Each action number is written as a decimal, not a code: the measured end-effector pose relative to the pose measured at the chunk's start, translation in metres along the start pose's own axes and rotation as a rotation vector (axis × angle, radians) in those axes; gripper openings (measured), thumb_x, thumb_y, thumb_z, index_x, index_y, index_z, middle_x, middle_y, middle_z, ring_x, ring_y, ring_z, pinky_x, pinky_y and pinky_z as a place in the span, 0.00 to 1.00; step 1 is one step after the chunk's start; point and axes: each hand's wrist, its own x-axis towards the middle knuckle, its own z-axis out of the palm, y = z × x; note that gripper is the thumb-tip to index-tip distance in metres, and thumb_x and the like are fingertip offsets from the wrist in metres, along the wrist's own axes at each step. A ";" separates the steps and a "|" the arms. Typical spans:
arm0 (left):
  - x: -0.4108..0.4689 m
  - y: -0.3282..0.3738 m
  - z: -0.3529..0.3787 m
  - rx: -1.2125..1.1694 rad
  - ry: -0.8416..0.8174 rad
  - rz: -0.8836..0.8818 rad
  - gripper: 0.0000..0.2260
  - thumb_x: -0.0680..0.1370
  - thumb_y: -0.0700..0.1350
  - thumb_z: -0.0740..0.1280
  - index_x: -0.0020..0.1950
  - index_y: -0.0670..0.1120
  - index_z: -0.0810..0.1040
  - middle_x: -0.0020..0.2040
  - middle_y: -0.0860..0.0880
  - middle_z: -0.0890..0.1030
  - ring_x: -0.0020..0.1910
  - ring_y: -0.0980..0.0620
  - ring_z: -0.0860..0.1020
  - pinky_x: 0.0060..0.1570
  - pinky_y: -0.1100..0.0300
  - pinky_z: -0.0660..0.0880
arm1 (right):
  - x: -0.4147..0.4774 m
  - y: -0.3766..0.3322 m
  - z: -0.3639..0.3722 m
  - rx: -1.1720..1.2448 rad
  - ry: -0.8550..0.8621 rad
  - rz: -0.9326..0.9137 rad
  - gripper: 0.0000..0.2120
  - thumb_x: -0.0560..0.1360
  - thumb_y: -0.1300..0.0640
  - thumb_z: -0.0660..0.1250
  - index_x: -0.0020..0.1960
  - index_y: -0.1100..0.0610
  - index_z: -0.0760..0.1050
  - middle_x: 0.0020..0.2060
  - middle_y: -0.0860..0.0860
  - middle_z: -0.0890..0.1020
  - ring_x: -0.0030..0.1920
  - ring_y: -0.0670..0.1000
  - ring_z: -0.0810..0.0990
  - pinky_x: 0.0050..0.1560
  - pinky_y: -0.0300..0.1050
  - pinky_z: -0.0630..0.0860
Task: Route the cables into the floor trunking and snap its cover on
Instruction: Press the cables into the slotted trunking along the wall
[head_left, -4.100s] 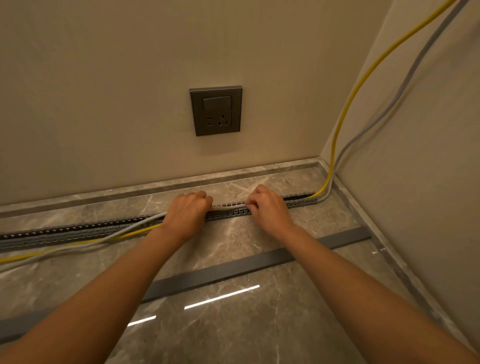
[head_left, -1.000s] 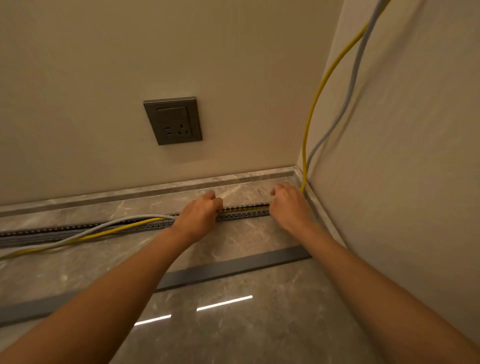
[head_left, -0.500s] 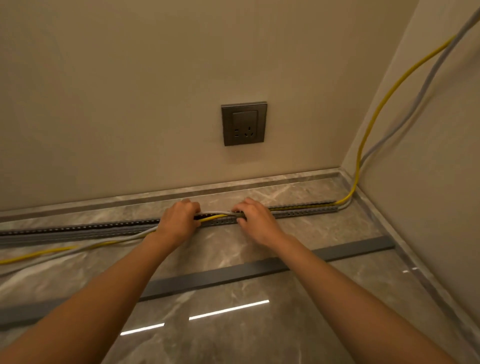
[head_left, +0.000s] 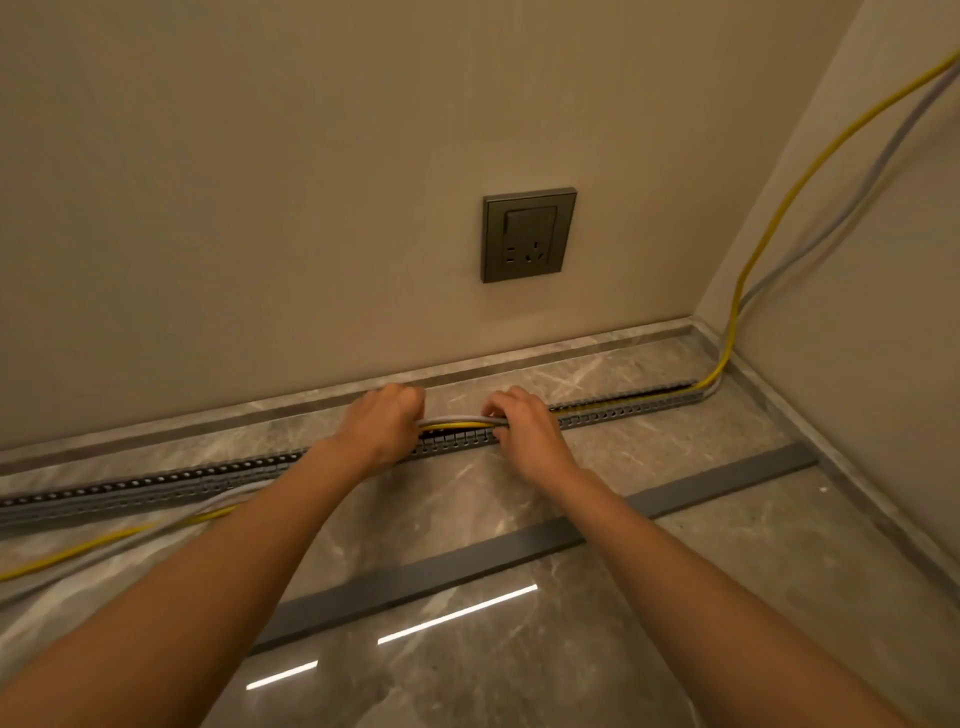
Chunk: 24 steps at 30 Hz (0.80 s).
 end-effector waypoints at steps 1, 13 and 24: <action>0.000 0.000 0.002 0.006 0.011 0.015 0.07 0.76 0.37 0.62 0.53 0.41 0.75 0.58 0.41 0.77 0.56 0.40 0.76 0.50 0.51 0.74 | 0.000 -0.001 0.001 0.004 0.006 0.009 0.08 0.74 0.69 0.62 0.51 0.62 0.76 0.53 0.58 0.77 0.55 0.57 0.73 0.55 0.49 0.71; -0.015 -0.008 0.030 0.011 0.231 0.221 0.10 0.59 0.29 0.77 0.33 0.39 0.80 0.30 0.40 0.80 0.27 0.41 0.78 0.23 0.56 0.75 | 0.004 0.005 0.006 0.014 0.007 -0.003 0.10 0.73 0.72 0.59 0.45 0.66 0.79 0.50 0.61 0.76 0.53 0.59 0.72 0.45 0.42 0.63; -0.015 0.016 0.027 0.041 0.199 0.147 0.09 0.78 0.39 0.61 0.56 0.39 0.77 0.55 0.40 0.77 0.54 0.42 0.74 0.52 0.51 0.71 | 0.006 0.010 0.001 0.040 -0.056 0.002 0.09 0.75 0.69 0.62 0.52 0.65 0.79 0.56 0.58 0.75 0.58 0.56 0.71 0.60 0.45 0.69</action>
